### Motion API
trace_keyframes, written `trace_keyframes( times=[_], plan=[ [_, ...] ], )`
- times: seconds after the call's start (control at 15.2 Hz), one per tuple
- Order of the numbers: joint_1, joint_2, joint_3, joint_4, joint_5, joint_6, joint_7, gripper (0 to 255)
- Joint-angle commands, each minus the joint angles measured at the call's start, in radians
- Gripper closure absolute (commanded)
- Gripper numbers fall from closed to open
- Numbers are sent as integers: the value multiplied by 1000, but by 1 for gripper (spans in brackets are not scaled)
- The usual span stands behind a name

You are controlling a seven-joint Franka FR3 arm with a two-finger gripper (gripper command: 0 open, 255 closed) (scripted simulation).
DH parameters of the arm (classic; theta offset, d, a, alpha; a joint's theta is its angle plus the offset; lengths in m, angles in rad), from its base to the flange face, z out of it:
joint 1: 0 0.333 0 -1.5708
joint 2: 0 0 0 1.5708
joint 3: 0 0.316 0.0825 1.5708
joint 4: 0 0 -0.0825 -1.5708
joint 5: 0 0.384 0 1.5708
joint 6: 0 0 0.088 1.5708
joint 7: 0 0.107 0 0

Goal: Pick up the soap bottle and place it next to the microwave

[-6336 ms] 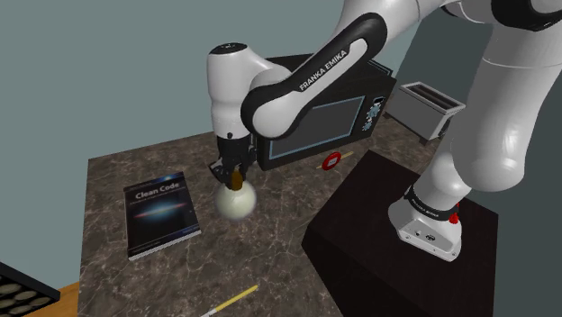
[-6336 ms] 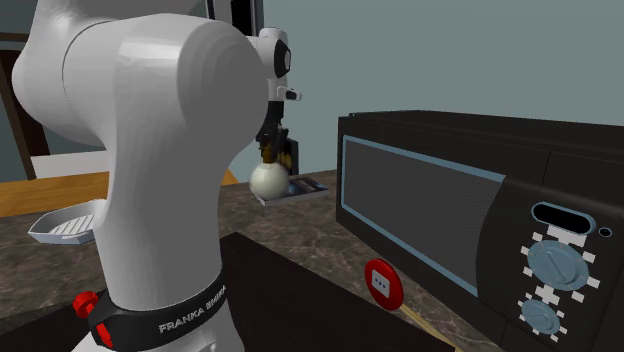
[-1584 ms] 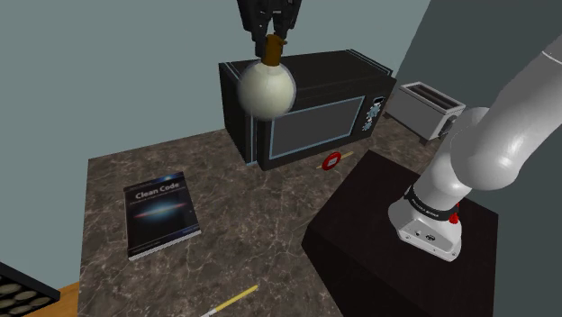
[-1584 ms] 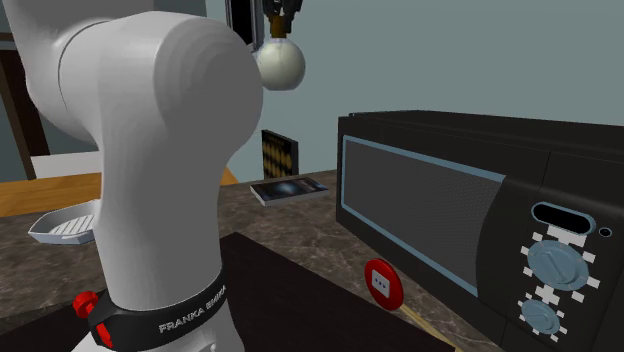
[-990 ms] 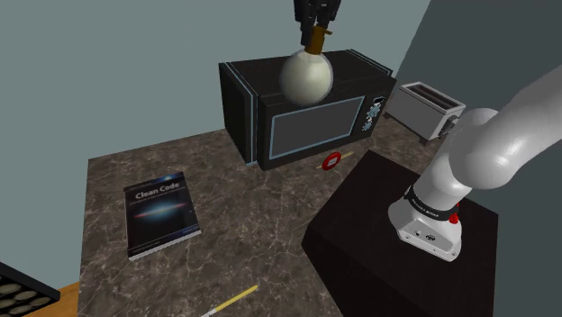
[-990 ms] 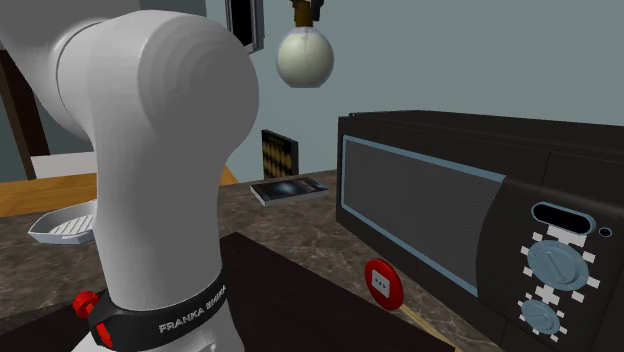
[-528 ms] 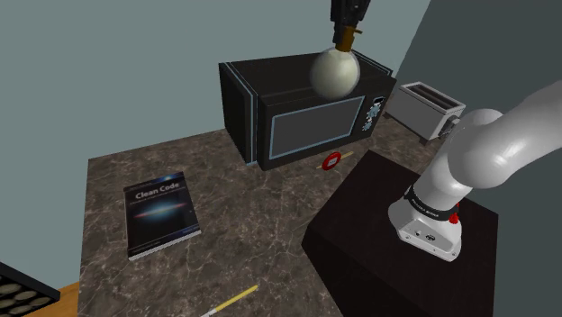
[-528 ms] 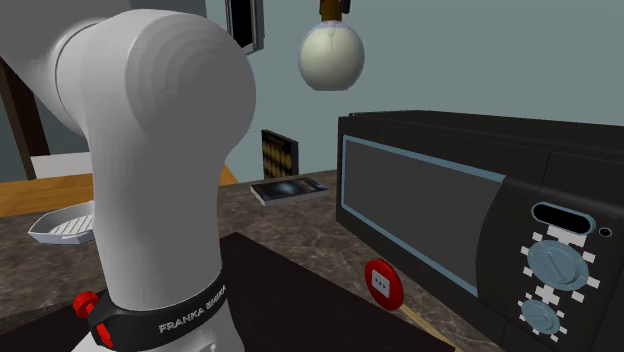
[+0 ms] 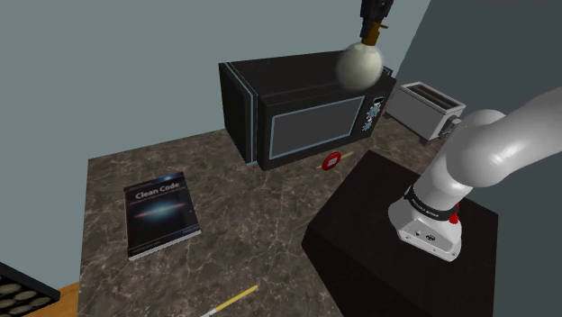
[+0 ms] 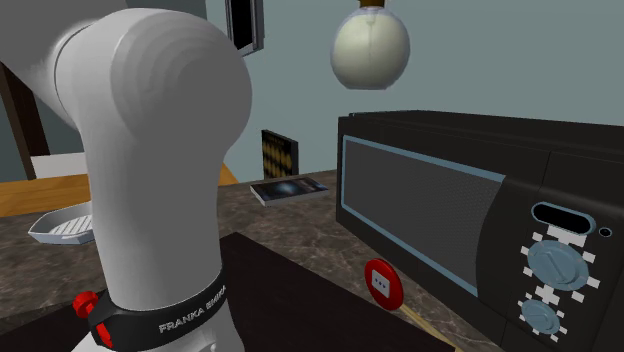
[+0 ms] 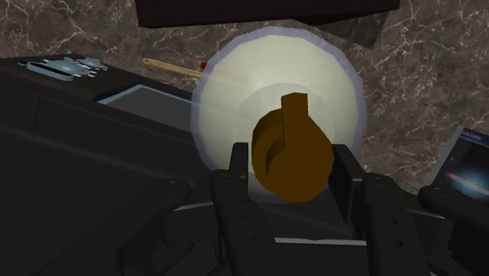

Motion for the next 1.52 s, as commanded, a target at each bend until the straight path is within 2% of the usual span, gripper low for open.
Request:
trace_keyframes(
  times=[0.0,0.73,1.12,1.45],
  plan=[
    [-15,-9,-40,-1,-25,-8,-53,255],
    [-86,26,-260,61,-149,-25,-329,255],
    [-112,103,-391,148,-191,-21,-491,255],
    [-125,205,-513,252,-195,-13,-638,255]
  ],
)
